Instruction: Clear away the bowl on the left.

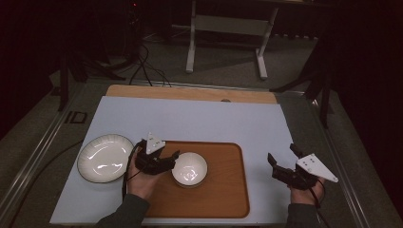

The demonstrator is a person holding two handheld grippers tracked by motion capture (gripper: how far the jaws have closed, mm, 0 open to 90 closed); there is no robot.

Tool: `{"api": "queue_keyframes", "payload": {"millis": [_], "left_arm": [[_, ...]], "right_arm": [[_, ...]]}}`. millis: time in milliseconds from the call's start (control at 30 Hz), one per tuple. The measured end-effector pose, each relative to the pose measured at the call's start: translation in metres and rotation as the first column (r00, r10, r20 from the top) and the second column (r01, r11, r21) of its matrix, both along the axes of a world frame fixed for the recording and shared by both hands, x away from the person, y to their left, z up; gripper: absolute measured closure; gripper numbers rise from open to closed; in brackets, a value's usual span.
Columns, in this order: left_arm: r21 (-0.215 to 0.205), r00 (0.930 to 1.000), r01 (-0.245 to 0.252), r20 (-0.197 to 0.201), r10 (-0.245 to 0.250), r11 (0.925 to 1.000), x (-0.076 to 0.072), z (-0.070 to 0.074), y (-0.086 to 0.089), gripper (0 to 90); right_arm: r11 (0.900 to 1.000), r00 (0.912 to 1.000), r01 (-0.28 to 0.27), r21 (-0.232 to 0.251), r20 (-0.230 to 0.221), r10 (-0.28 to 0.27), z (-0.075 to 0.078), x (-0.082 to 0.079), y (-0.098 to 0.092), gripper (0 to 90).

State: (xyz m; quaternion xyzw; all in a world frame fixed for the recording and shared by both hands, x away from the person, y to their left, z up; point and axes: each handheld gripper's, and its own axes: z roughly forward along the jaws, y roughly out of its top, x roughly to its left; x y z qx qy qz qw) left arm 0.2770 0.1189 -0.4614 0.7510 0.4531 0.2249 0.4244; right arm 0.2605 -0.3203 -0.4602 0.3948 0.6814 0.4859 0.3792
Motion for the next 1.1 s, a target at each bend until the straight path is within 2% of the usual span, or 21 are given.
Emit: {"api": "queue_keyframes", "payload": {"millis": [233, 300, 467, 567, 600, 633, 667, 800, 867, 900, 933, 967, 1000, 1100], "left_arm": [[0.008, 0.9964, -0.063, 0.058, 0.062, 0.9980, -0.004, 0.014, 0.023, 34.2], [0.040, 0.9923, -0.097, 0.081, 0.093, 0.9945, -0.006, 0.019, 0.028, 31.7], [0.040, 0.9831, -0.142, 0.122, 0.136, 0.9890, -0.013, 0.029, 0.046, 27.7], [0.037, 0.9723, -0.192, 0.144, 0.184, 0.9808, -0.015, 0.032, 0.058, 26.3], [0.037, 0.9723, -0.192, 0.144, 0.184, 0.9808, -0.015, 0.032, 0.058, 26.0], [0.036, 0.9642, -0.222, 0.157, 0.214, 0.9743, -0.017, 0.032, 0.067, 26.0], [0.036, 0.9622, -0.230, 0.159, 0.221, 0.9726, -0.017, 0.032, 0.070, 25.2], [0.009, 0.9530, -0.265, 0.155, 0.261, 0.9642, -0.018, 0.033, 0.087, 23.6], [0.014, 0.9428, -0.297, 0.163, 0.291, 0.9547, -0.021, 0.034, 0.095, 21.1], [0.014, 0.9398, -0.305, 0.167, 0.298, 0.9523, -0.022, 0.035, 0.098, 20.7], [0.014, 0.9398, -0.305, 0.167, 0.298, 0.9523, -0.022, 0.035, 0.098, 19.3], [0.011, 0.9336, -0.324, 0.166, 0.318, 0.9461, -0.023, 0.034, 0.105, 17.9], [0.004, 0.9325, -0.327, 0.163, 0.322, 0.9449, -0.023, 0.034, 0.109, 17.1], [-0.026, 0.9221, -0.354, 0.157, 0.354, 0.9348, -0.025, 0.030, 0.118, 15.7]], "right_arm": [[1.000, 1.0000, 0.000, 0.005, 0.001, 0.000, 0.000, 0.000, 0.000, 13.7], [1.000, 1.0000, -0.001, 0.004, 0.000, 0.001, 0.000, 0.000, 0.000, 13.7], [1.000, 1.0000, 0.001, 0.006, -0.001, -0.001, 0.000, 0.000, 0.000, 13.7], [1.000, 1.0000, 0.003, 0.007, 0.001, -0.003, 0.000, -0.001, 0.000, 13.7], [1.000, 1.0000, 0.003, 0.007, 0.001, -0.003, 0.000, -0.001, 0.000, 13.7], [1.000, 1.0000, 0.004, 0.007, 0.001, -0.004, 0.000, -0.001, 0.000, 13.7], [1.000, 1.0000, 0.003, 0.008, 0.001, -0.003, 0.000, 0.000, 0.000, 13.7], [1.000, 1.0000, 0.002, 0.008, 0.000, -0.002, 0.000, 0.000, 0.000, 13.7], [1.000, 1.0000, 0.004, 0.007, 0.000, -0.004, 0.000, 0.001, -0.001, 13.7], [1.000, 1.0000, 0.007, 0.009, -0.001, -0.007, 0.000, 0.001, -0.001, 13.7], [1.000, 1.0000, 0.007, 0.009, -0.001, -0.007, 0.000, 0.001, -0.001, 13.7], [1.000, 1.0000, 0.008, 0.009, -0.001, -0.008, 0.000, 0.000, -0.001, 13.7], [1.000, 1.0000, 0.008, 0.010, -0.001, -0.008, 0.000, 0.000, -0.001, 13.7], [1.000, 0.9999, 0.010, 0.010, -0.001, -0.010, 0.000, 0.000, -0.001, 13.7]]}}
